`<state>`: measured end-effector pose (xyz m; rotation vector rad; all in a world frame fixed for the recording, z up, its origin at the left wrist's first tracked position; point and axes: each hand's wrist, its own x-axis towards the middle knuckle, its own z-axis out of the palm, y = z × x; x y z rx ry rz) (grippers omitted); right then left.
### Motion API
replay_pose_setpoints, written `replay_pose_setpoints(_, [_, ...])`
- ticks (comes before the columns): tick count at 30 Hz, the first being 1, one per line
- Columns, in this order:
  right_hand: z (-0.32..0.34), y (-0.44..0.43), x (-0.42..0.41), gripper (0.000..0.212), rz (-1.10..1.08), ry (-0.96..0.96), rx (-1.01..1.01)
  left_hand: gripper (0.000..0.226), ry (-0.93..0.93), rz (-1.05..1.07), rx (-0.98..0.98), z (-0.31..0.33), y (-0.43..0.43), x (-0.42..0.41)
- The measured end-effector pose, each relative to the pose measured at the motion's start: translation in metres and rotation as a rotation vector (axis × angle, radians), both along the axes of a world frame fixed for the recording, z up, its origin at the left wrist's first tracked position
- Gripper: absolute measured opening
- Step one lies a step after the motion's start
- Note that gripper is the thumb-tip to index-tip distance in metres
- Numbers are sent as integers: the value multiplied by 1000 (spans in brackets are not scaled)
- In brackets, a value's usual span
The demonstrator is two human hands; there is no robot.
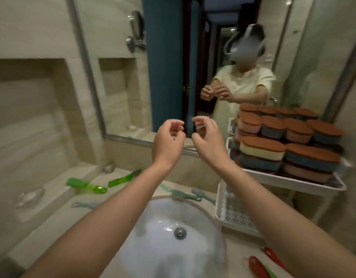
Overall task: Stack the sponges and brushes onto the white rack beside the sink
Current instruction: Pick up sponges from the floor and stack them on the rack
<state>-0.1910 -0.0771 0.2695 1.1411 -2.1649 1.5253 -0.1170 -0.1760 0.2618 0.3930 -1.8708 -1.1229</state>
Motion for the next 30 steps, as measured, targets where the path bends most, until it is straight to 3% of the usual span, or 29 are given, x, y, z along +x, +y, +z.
replay_pose_setpoints(12, [-78, -103, 191, 37, 395, -250, 128, 25, -88, 432, 193, -74, -80, 243])
replay_pose_setpoints(25, [-155, -159, 435, 38, 844, -289, 365, 32, -241, 856, 277, -145, -74, 507])
replay_pose_setpoints(30, [-168, -167, 514, 40, 1056, -194, 467, 33, -200, 1046, 334, -160, -52, 584])
